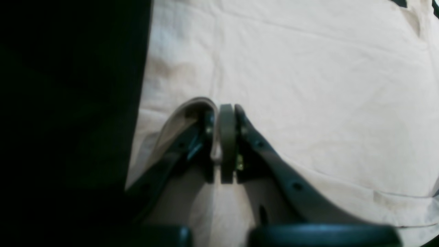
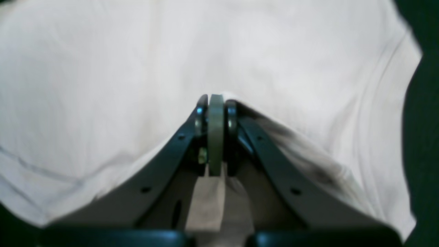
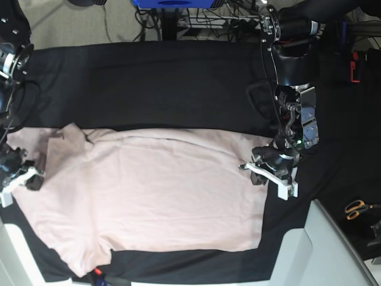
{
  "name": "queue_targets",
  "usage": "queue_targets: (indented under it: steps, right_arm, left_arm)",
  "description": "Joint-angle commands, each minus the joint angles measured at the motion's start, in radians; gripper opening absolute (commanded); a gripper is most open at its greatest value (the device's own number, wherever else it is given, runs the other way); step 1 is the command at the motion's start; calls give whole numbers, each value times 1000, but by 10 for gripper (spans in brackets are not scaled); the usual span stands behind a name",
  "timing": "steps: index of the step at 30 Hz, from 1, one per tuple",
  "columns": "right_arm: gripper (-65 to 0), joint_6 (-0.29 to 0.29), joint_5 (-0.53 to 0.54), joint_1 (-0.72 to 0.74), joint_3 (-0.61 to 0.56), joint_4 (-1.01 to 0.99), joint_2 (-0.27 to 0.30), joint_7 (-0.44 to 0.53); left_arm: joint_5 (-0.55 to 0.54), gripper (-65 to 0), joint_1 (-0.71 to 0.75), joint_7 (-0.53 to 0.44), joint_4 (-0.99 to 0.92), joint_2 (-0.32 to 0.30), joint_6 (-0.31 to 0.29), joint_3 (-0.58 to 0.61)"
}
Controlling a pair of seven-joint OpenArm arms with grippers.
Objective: Fold the T-shirt properly
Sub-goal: 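Lift the grasped edge and fold it over the shirt toward the hem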
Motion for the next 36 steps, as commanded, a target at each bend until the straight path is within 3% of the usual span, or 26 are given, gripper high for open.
queue_targets:
  steps: [1, 6, 10, 17, 34, 36]
  right_arm:
    - [-650, -13, 14, 27, 0, 14, 16, 37]
    - [-650, -34, 14, 25, 5, 14, 16, 45]
    - [-650, -84, 14, 25, 5, 14, 16, 46]
    - [-650, -87, 14, 25, 7, 14, 16, 46]
    - [-642, -90, 14, 30, 5, 14, 15, 48]
    - [-636, -148, 14, 30, 5, 14, 15, 48]
  left_arm:
    - [-17, -650, -24, -26, 17, -5, -2, -1]
    - [-17, -650, -47, -26, 17, -5, 0, -1]
    - [-17, -650, -58, -42, 17, -5, 2, -3]
    - [-17, -650, -56, -111, -9, -5, 69, -1]
    - [-17, -650, -51, -111, -12, -7, 69, -1]
    - [-17, -650, -44, -111, -10, -7, 69, -1]
